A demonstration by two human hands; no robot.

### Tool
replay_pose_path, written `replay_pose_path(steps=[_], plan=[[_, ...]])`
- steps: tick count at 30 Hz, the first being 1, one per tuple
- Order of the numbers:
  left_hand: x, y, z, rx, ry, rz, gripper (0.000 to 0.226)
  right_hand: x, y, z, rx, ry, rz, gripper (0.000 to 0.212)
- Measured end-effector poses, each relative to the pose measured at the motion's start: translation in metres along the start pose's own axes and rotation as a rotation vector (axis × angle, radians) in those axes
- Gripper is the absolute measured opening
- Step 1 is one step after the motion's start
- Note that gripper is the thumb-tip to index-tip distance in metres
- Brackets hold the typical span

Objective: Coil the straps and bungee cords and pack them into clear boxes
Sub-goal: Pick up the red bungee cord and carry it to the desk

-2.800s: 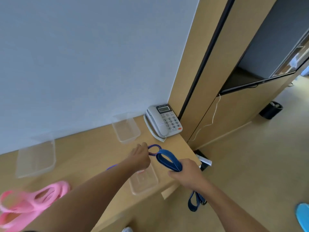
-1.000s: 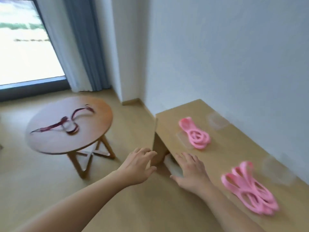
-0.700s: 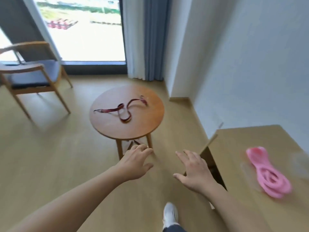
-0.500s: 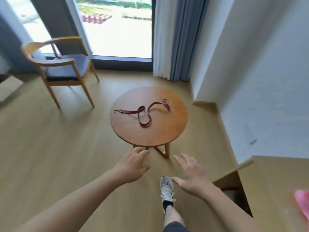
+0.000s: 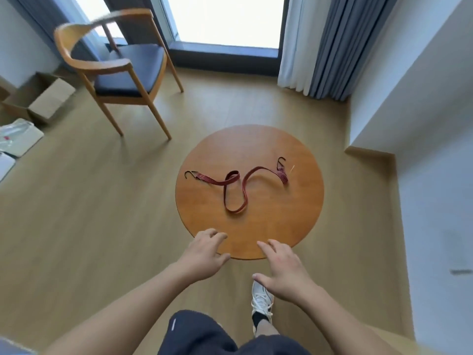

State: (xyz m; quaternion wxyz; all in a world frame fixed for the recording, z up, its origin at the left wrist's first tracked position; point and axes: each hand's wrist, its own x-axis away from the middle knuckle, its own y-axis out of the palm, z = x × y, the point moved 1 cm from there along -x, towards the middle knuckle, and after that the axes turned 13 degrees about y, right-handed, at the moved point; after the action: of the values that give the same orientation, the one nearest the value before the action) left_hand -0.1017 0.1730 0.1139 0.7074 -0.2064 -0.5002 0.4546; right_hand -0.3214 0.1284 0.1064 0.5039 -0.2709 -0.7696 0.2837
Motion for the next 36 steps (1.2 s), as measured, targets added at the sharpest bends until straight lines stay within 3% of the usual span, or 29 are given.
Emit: replay_pose_path(steps=[6,14,16,20,27,30,36], plan=[[-0.103,0.013,-0.014,-0.068,-0.020,-0.224,0.075,-0.057,-0.013,0.010,-0.057,0.008,-0.026,0.082],[-0.200,0.051,-0.018,0.014,-0.173,-0.166,0.099,-0.085,0.007,0.034,-0.099,0.102,-0.061,0.080],[-0.199,0.060,-0.022,-0.034,-0.209,-0.201,0.084,-0.081,0.012,0.040,-0.109,0.132,-0.087,0.080],[-0.172,0.064,-0.015,0.038,-0.147,-0.310,0.016,-0.074,0.013,0.044,-0.135,0.169,-0.110,0.080],[-0.131,-0.022,0.041,0.415,-0.033,-0.025,0.026,-0.077,-0.021,0.015,-0.164,0.156,-0.044,0.100],[-0.119,-0.080,0.066,0.543,0.072,0.076,0.022,-0.076,-0.050,-0.007,-0.249,0.147,0.065,0.116],[-0.093,-0.187,0.112,0.744,0.290,0.242,0.021,-0.063,-0.124,-0.039,-0.491,0.047,0.314,0.126]])
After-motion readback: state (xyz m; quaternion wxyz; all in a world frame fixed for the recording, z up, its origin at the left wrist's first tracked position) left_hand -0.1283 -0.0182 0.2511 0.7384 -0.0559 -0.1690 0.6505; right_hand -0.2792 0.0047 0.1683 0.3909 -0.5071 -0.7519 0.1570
